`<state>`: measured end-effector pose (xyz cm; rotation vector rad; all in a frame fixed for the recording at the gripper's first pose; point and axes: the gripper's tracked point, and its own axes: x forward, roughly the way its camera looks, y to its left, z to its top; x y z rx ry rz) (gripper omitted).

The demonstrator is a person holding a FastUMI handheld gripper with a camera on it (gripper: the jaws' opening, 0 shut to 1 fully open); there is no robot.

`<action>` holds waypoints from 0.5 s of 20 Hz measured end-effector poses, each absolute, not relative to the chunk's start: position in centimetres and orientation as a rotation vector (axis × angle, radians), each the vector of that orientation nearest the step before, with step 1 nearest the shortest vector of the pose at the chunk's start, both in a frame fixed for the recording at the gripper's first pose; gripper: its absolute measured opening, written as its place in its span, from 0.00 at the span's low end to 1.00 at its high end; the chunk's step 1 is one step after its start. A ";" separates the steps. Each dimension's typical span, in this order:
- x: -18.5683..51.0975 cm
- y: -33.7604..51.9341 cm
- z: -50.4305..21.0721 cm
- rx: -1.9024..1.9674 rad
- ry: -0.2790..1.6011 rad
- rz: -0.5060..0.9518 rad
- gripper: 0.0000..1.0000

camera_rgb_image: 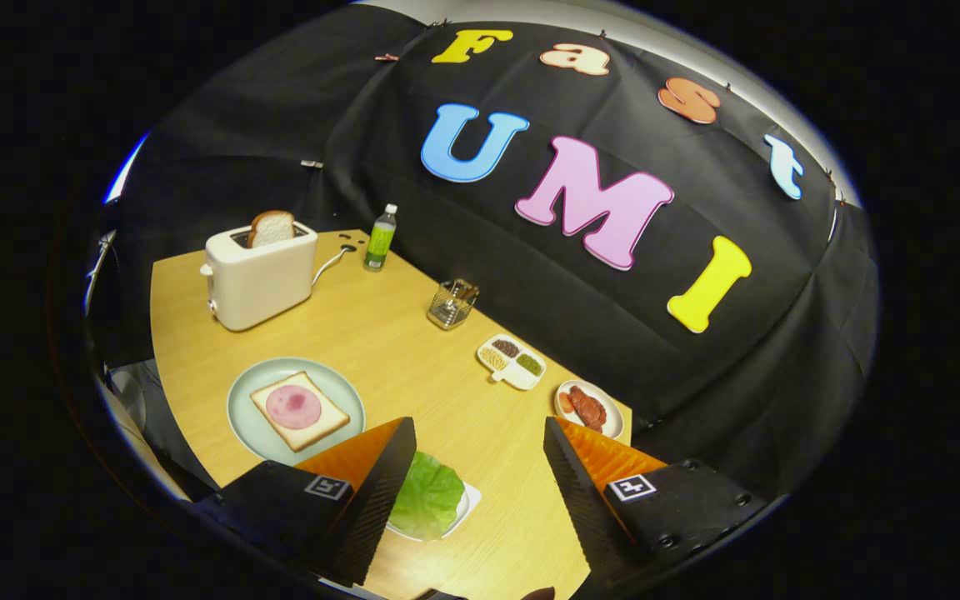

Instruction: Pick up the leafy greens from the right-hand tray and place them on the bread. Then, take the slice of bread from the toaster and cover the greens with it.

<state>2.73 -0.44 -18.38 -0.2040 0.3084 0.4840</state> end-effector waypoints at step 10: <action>4.0 3.2 -32.5 -0.200 0.603 0.707 0.91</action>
